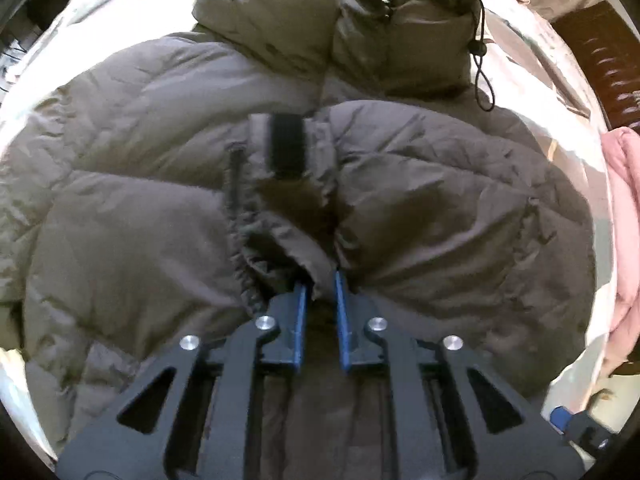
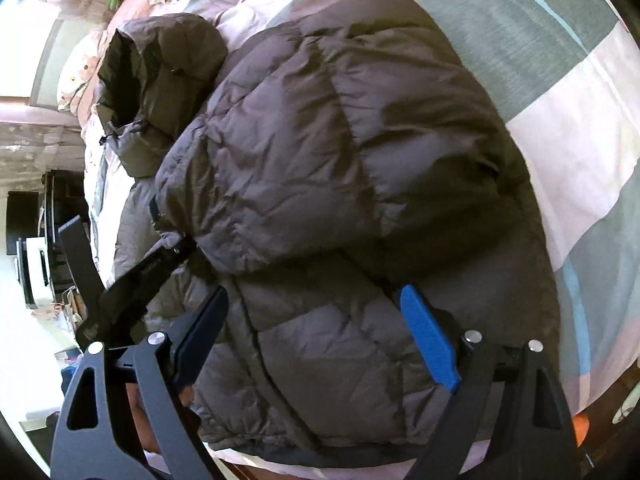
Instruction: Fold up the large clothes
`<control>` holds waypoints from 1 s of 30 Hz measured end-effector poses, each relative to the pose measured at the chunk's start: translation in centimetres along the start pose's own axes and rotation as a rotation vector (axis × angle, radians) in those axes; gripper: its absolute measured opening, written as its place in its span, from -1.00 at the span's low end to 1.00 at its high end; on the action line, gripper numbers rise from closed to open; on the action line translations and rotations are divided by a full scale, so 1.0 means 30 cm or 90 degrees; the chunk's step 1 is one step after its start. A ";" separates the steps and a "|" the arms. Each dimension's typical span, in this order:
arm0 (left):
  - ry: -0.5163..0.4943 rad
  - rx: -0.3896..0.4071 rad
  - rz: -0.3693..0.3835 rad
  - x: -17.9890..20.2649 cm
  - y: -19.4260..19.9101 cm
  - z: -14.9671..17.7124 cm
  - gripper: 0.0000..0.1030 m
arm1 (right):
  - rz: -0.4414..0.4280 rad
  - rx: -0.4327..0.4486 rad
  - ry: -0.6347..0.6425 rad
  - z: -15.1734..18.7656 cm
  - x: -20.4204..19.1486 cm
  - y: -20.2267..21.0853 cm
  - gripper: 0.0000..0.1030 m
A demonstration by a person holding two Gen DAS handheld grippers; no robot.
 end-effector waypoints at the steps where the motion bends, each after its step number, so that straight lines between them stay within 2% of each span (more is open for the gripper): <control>1: 0.002 0.002 0.012 0.004 0.002 -0.009 -0.78 | 0.005 0.003 0.001 -0.005 0.008 0.002 0.71; 8: -0.031 0.037 0.028 0.062 0.078 -0.016 -0.78 | 0.041 0.046 0.010 -0.067 0.034 0.018 0.71; 9: -0.039 0.040 0.026 0.068 0.089 0.003 -0.78 | 0.067 0.055 0.021 -0.076 0.026 0.020 0.71; 11: -0.053 0.044 0.010 0.073 0.101 0.020 -0.77 | 0.156 0.088 0.074 -0.095 -0.018 0.026 0.71; 13: -0.064 0.041 -0.006 0.074 0.092 0.032 -0.77 | 0.232 0.135 0.154 -0.108 -0.089 0.020 0.71; 16: -0.069 0.033 -0.029 0.076 0.066 0.032 -0.77 | 0.297 0.177 0.226 -0.125 -0.136 -0.037 0.70; 18: -0.074 0.027 -0.044 0.080 0.045 0.035 -0.77 | 0.338 0.164 0.250 -0.145 -0.133 -0.111 0.62; 23: -0.081 0.015 -0.064 0.071 0.008 0.034 -0.76 | 0.373 0.142 0.261 -0.163 -0.100 -0.201 0.61; 30: -0.073 0.014 -0.062 0.061 0.018 0.040 -0.75 | 0.373 0.135 0.265 -0.145 -0.106 -0.189 0.61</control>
Point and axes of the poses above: each gripper's, at about its wrist camera, not at the fingertips, and y roughly against the way its jaws point, x to its right, z to its underside, the point moved 1 cm from there along -y, roughly the way its jaws point, and after that the axes turned 1 degree about x, right-handed, at the moved point
